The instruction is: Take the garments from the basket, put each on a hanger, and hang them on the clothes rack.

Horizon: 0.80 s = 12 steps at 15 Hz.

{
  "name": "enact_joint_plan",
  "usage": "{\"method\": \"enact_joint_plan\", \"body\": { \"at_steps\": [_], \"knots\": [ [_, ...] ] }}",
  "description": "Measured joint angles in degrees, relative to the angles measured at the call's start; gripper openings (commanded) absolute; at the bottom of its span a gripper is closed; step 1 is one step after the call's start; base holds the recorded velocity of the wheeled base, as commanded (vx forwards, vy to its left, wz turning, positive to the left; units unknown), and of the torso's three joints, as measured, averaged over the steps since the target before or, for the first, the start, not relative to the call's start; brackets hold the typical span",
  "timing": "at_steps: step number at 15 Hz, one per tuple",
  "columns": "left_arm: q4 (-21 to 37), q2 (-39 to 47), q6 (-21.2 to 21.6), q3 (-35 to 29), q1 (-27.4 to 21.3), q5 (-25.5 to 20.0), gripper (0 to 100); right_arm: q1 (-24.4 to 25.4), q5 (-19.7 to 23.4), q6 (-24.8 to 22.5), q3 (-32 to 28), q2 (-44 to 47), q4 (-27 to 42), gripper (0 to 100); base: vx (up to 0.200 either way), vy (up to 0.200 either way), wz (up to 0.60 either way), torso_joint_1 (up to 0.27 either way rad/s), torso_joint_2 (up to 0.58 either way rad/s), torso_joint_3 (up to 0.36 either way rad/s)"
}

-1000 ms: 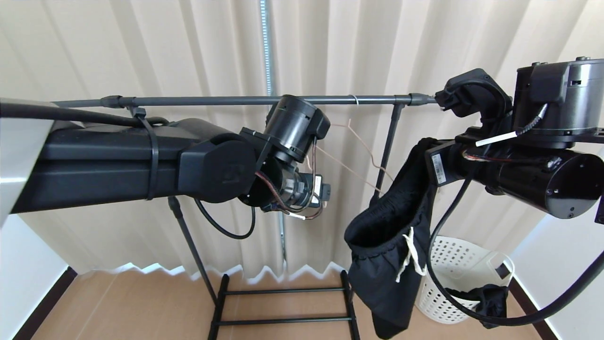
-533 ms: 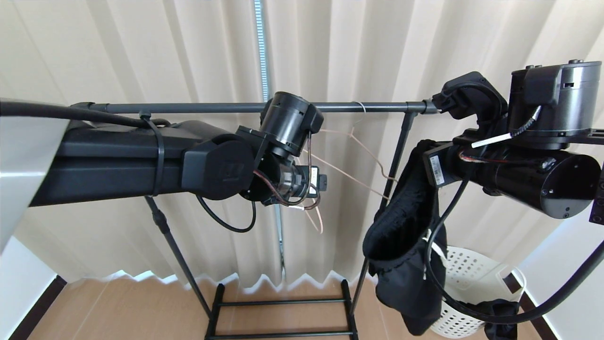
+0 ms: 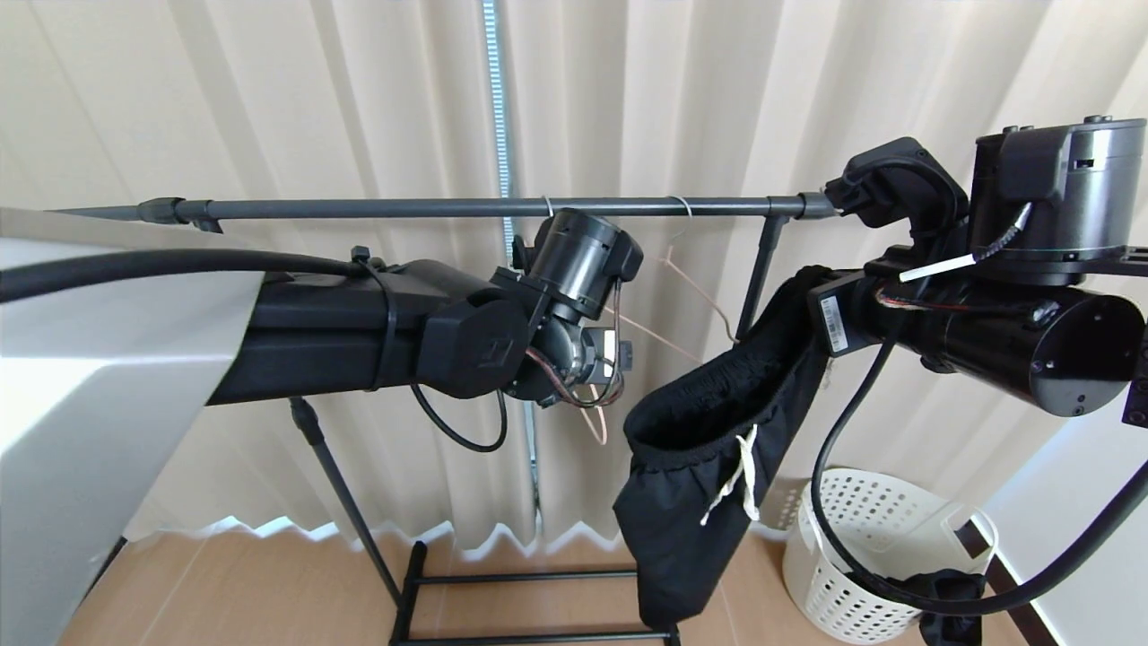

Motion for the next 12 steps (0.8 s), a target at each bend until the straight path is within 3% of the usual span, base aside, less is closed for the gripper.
{"method": "enact_joint_plan", "body": {
  "at_steps": [6, 12],
  "knots": [
    [0.15, 4.27, -1.12, -2.71, 0.83, 2.04, 100, 0.04, 0.04, -0.33, 0.09, 0.63, 0.00, 0, 0.000, 0.000, 0.00, 0.000, 0.00, 0.000],
    [0.48, 4.05, -1.76, -0.52, 2.34, 4.39, 100, 0.06, 0.04, -0.30, 0.11, 0.88, 0.00, 0, 0.000, 0.000, 0.00, 0.000, 0.00, 0.000]
  ]
}}
